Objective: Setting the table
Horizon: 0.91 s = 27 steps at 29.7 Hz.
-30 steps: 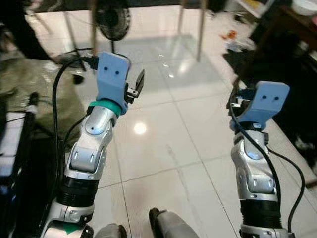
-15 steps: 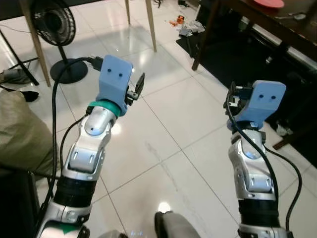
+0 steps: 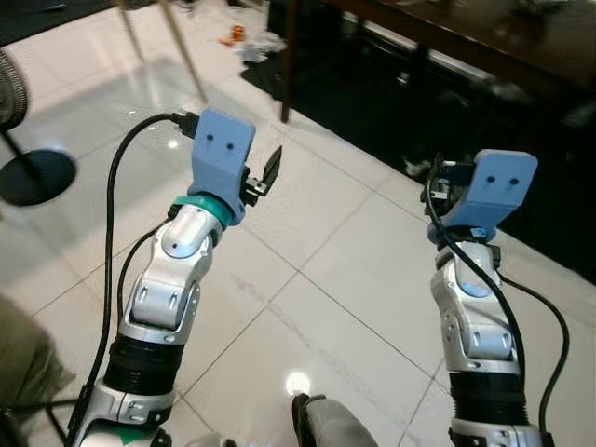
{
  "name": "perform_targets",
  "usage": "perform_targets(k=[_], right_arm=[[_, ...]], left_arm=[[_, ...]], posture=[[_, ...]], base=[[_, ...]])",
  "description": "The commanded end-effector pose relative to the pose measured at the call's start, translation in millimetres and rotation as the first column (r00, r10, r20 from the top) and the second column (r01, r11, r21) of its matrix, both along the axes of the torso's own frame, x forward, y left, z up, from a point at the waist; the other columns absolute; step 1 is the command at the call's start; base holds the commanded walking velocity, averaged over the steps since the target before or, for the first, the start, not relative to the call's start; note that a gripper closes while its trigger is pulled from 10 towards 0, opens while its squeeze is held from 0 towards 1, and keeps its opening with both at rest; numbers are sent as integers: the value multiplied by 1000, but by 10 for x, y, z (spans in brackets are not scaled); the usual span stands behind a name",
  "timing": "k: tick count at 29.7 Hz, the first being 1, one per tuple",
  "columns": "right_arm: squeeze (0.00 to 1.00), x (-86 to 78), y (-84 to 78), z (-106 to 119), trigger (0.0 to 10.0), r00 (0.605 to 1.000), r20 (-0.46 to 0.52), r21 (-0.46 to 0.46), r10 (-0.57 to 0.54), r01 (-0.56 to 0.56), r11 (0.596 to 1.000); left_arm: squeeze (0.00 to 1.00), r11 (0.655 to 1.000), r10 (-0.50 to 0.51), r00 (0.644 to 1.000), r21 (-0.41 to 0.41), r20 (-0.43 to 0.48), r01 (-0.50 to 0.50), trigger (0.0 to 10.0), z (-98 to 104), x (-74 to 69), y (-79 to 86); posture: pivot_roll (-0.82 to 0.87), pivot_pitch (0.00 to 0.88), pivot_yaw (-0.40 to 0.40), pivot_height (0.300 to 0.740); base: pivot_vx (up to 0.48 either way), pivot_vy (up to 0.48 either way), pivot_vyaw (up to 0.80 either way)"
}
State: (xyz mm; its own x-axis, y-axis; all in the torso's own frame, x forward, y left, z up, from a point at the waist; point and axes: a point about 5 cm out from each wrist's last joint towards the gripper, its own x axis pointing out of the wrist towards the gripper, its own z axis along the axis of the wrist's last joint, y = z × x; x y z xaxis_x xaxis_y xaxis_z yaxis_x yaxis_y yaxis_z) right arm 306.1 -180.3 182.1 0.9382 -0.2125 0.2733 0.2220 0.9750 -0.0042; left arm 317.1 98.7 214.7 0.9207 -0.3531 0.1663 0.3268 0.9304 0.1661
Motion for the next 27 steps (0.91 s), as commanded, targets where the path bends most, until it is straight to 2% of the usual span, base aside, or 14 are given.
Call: perform_targets(k=[1, 2, 7, 14, 18, 27], right_arm=[[0, -14, -25, -27, 10000, 1000, -9, 11, -15, 15, 1000], [0, -28, -38, -40, 10000, 1000, -13, 13, -25, 25, 1000], [0, -31, -59, -32, 10000, 999, -10, 10, -36, 36, 999], [0, -48, -104, -18, 10000, 998, -5, 13, -58, 58, 998], [0, -56, -94, -55, 10000, 998, -16, 11, -56, 56, 998], [0, -19, -73, -24, 10000, 999, -22, -4, -32, 32, 999]], left_arm=[[0, 1000, -2, 1000, -3, -17, 2, 10000, -13, 7, 8], [0, 1000, 24, 998, 14, -53, -23, 10000, -36, 61, 36], [0, 999, 45, 995, 30, -94, -43, 10000, -71, 126, 52], [0, 996, 69, 994, 54, -87, -65, 10000, -59, 159, 47], [0, 988, 106, 993, 115, -54, -99, 10000, -72, 172, 90], [0, 982, 160, 986, 107, -52, -153, 10000, -109, 170, 163]], posture=[[-36, 0, 18, 740], [-41, 0, 24, 740], [-54, 0, 34, 740], [-58, 0, 40, 740], [-56, 0, 27, 740], [-53, 0, 0, 740]], base=[[0, 0, -800], [0, 0, -800], [0, 0, -800], [0, 0, -800], [0, 0, -800], [0, 0, -800]])
